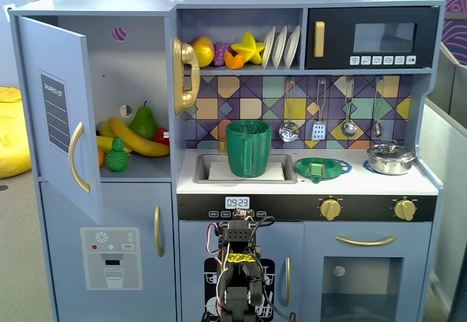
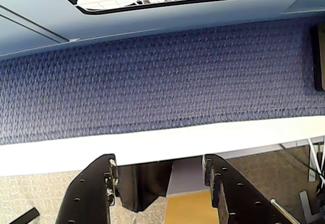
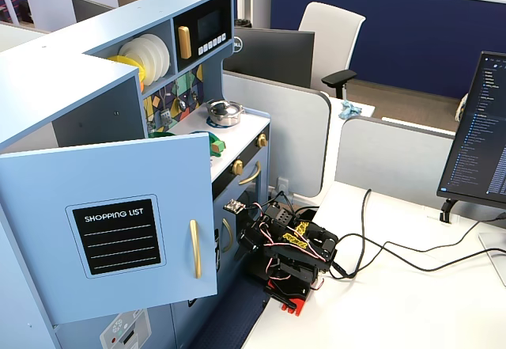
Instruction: Pick up the green pineapple from the left cabinet and place it in the green recipient
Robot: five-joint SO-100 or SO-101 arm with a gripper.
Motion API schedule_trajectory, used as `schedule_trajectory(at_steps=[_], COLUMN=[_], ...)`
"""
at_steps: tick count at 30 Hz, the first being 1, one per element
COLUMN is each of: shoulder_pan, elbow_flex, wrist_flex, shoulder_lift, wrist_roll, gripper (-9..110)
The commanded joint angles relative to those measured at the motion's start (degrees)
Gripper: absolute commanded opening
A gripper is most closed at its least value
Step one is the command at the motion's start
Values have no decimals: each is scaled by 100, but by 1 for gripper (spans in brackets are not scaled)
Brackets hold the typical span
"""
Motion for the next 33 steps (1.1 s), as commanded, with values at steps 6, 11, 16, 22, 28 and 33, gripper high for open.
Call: schedule_trajectory(at_steps=[6,11,16,22,28,33], shoulder_pan=[-176,-272,-1002,-2584,-4685,-5062], elbow_flex=[26,26,-185,-1169,-1846,-2224], wrist_flex=[1046,1020,-519,-3595,-7172,-8253], shoulder_lift=[-35,-35,-237,-396,-1521,-2698], wrist_roll=[123,97,545,396,9,26], gripper=[0,0,4,11,25,34])
